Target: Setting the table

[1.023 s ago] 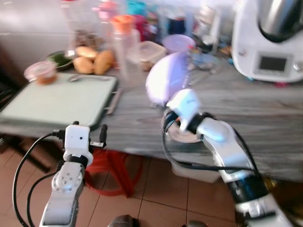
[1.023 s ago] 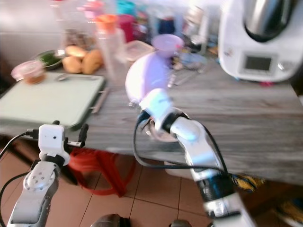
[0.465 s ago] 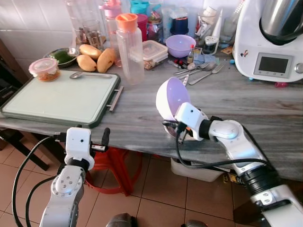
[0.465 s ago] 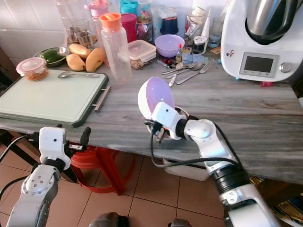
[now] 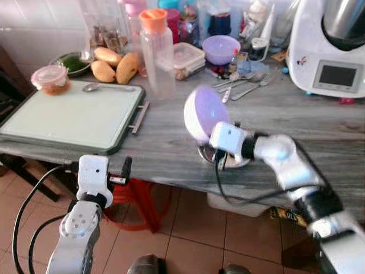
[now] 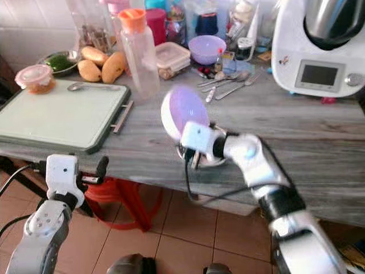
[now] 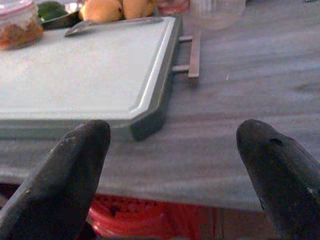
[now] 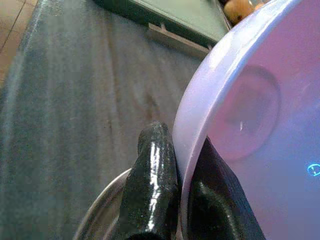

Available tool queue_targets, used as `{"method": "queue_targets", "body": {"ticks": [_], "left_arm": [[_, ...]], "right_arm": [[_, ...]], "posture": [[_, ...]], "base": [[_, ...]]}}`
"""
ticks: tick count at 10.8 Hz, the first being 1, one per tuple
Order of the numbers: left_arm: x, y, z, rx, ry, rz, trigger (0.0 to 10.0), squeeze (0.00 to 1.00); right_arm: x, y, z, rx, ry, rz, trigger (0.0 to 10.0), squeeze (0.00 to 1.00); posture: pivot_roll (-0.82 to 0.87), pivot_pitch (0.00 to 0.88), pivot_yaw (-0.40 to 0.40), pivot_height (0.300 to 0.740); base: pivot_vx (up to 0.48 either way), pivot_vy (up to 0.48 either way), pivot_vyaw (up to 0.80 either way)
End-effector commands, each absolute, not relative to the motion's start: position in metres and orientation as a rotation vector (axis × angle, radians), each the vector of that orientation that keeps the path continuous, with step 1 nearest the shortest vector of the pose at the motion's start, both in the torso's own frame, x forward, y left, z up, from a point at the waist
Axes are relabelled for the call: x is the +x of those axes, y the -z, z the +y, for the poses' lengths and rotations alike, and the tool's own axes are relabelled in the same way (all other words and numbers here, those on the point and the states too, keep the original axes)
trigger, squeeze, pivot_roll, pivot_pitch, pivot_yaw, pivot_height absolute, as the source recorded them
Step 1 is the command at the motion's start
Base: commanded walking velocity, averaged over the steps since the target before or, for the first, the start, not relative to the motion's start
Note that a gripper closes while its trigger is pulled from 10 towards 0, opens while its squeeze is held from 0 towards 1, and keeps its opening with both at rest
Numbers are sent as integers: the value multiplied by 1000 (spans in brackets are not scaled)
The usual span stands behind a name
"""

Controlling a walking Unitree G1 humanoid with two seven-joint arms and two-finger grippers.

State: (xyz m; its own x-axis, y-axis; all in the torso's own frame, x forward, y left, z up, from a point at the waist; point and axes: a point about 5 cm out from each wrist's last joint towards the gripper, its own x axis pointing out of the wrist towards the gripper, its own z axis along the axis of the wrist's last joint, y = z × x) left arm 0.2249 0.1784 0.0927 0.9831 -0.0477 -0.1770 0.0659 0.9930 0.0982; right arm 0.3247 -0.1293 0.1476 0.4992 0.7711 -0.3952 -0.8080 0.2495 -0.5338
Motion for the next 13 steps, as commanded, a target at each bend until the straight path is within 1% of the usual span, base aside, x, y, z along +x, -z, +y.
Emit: {"method": "queue_targets", "body": {"ticks": [1, 4, 6, 8, 10, 13], "left_arm": [[223, -97, 182, 109, 52, 168, 10000, 0], [216, -97, 184, 108, 48, 194, 10000, 0], [212, -98, 185, 109, 49, 205, 10000, 0], [209, -98, 186, 111, 47, 216, 10000, 0], [208, -99, 185, 108, 54, 227, 10000, 0], [207, -98, 183, 104, 57, 239, 10000, 0]], "right_arm": [[325, -149, -130, -799, -1103, 58, 10000, 0], [330, -153, -129, -797, -1155, 65, 10000, 0], [332, -154, -121, -843, -1225, 56, 10000, 0], [338, -158, -114, -885, -1244, 36, 10000, 0], [342, -150, -115, -888, -1264, 45, 10000, 0], [341, -139, -114, -966, -1295, 31, 10000, 0]], "posture": [[-2, 23, 80, 740], [11, 43, 78, 740], [23, 60, 77, 740], [31, 69, 74, 740], [38, 76, 71, 740], [38, 75, 68, 740]], "base": [[0, 0, 0], [0, 0, 0], [0, 0, 0], [0, 0, 0], [0, 0, 0], [0, 0, 0]]}}
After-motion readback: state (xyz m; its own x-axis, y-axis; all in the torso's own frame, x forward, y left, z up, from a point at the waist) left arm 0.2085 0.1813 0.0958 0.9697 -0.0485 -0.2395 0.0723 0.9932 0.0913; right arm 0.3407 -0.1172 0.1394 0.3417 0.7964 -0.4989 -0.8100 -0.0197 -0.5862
